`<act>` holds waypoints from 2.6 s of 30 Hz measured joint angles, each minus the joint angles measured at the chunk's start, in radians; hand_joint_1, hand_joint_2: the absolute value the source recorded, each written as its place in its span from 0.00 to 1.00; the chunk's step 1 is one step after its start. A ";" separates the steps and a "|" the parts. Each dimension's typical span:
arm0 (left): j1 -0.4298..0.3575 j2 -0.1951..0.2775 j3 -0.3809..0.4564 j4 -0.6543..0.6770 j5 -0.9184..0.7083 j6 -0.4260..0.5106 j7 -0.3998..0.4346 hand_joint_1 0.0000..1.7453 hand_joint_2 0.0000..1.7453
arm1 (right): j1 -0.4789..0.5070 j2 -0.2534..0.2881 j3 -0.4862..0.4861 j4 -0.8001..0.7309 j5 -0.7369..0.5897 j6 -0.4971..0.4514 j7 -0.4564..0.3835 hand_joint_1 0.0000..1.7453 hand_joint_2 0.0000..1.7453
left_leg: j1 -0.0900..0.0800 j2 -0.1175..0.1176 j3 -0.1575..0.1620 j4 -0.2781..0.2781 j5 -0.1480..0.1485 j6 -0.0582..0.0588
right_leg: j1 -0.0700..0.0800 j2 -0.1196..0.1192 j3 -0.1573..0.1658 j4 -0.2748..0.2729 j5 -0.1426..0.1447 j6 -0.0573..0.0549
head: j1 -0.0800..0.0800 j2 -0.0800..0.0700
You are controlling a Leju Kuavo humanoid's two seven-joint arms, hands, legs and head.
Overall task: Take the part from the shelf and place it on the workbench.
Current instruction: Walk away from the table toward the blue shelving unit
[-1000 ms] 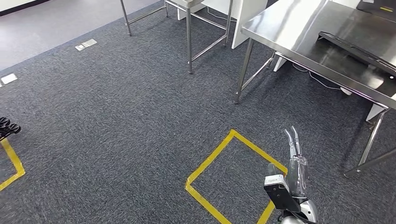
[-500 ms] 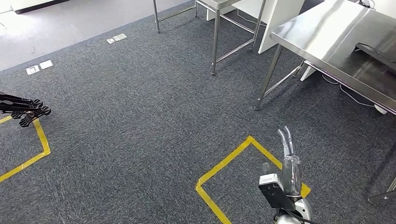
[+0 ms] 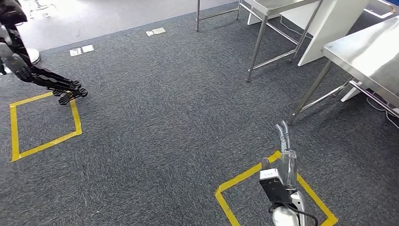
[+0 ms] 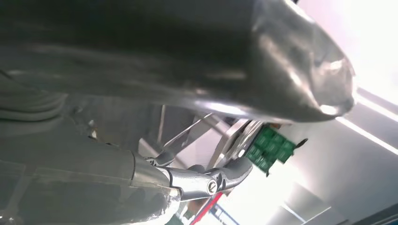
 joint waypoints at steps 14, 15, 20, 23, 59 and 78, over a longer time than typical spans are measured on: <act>0.015 -0.001 0.025 0.003 0.004 0.000 0.000 0.00 0.00 | -0.040 -0.026 0.046 0.064 -0.029 -0.036 -0.003 0.00 0.00 | 0.014 0.077 -0.128 0.243 -0.097 -0.055 | 0.003 -0.072 0.080 -0.170 0.069 -0.067 | -0.006 0.000; 0.015 -0.001 0.025 0.003 0.003 0.000 0.000 0.00 0.00 | -0.033 -0.027 0.046 0.063 -0.031 -0.042 -0.002 0.00 0.00 | 0.017 0.090 -0.093 0.179 -0.064 -0.057 | 0.003 -0.082 0.083 -0.169 0.066 -0.063 | -0.006 0.000; 0.001 -0.002 0.021 0.004 -0.009 0.001 0.000 0.00 0.00 | -0.003 -0.033 0.044 0.044 -0.033 -0.059 0.002 0.00 0.00 | 0.005 0.122 -0.002 0.012 -0.014 -0.036 | 0.016 -0.123 0.093 -0.167 0.048 -0.035 | 0.001 0.000; -0.003 -0.004 0.017 0.005 -0.013 0.002 0.000 0.00 0.00 | 0.008 -0.034 0.044 0.027 -0.033 -0.063 0.006 0.00 0.00 | 0.003 0.095 0.004 -0.002 -0.005 -0.011 | 0.012 -0.093 0.081 -0.125 0.020 -0.024 | 0.002 0.000; -0.044 0.003 0.010 0.014 -0.027 0.009 0.000 0.00 0.00 | 0.043 -0.018 0.019 -0.034 0.016 -0.044 0.041 0.00 0.00 | 0.000 0.030 0.009 -0.007 -0.003 0.006 | 0.005 -0.020 -0.058 0.130 -0.061 -0.027 | 0.008 0.000; -0.043 0.011 0.010 0.022 -0.027 0.015 0.000 0.00 0.00 | 0.040 -0.009 0.014 -0.034 0.017 -0.040 0.041 0.00 0.00 | 0.004 0.125 -0.010 0.060 -0.036 -0.041 | 0.009 -0.105 0.072 -0.158 0.069 -0.063 | 0.001 0.000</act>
